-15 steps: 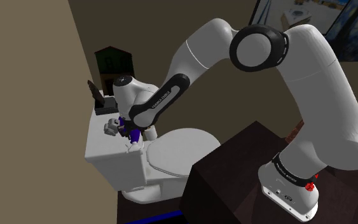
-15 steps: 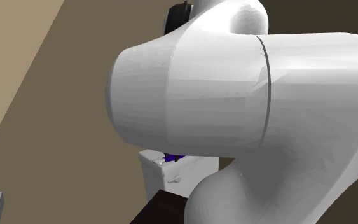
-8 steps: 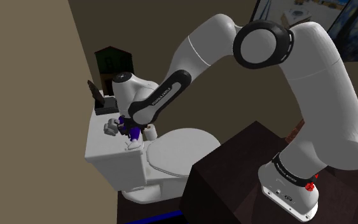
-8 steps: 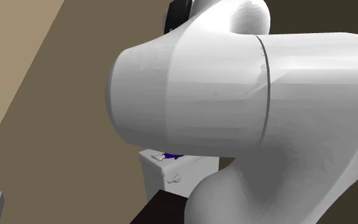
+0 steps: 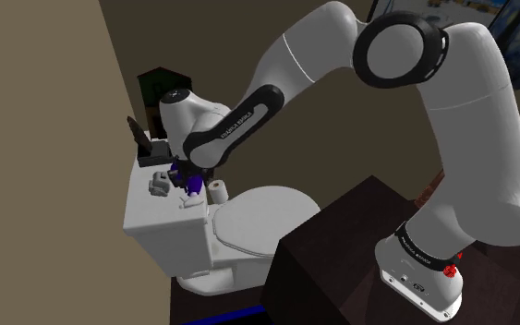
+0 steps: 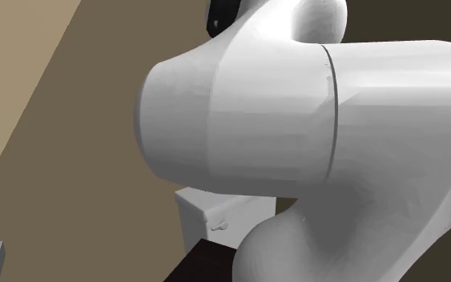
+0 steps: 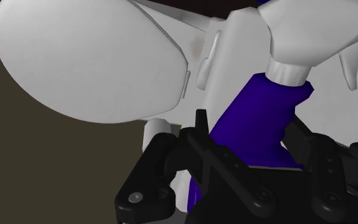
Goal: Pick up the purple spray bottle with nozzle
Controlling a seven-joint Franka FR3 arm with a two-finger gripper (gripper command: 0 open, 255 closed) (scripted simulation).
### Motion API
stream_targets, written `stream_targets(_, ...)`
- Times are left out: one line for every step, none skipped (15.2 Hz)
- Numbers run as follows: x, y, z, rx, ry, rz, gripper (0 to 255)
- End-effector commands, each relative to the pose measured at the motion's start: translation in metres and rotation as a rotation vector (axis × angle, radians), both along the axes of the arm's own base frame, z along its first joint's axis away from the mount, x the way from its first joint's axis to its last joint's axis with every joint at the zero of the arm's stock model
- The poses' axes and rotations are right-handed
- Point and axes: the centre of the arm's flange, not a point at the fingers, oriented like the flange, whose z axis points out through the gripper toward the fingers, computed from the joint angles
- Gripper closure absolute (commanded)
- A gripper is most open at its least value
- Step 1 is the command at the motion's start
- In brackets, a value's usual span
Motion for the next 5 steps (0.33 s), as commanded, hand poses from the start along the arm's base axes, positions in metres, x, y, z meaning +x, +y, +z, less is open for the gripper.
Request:
stream_targets(0.0, 0.0, 0.01, 0.0, 0.0, 0.0, 255)
stream_targets(0.0, 0.0, 0.016, 0.0, 0.0, 0.0, 255)
stream_targets(0.0, 0.0, 0.021, 0.0, 0.0, 0.0, 255)
stream_targets(0.0, 0.0, 0.022, 0.0, 0.0, 0.0, 255)
stream_targets(0.0, 0.0, 0.022, 0.0, 0.0, 0.0, 255)
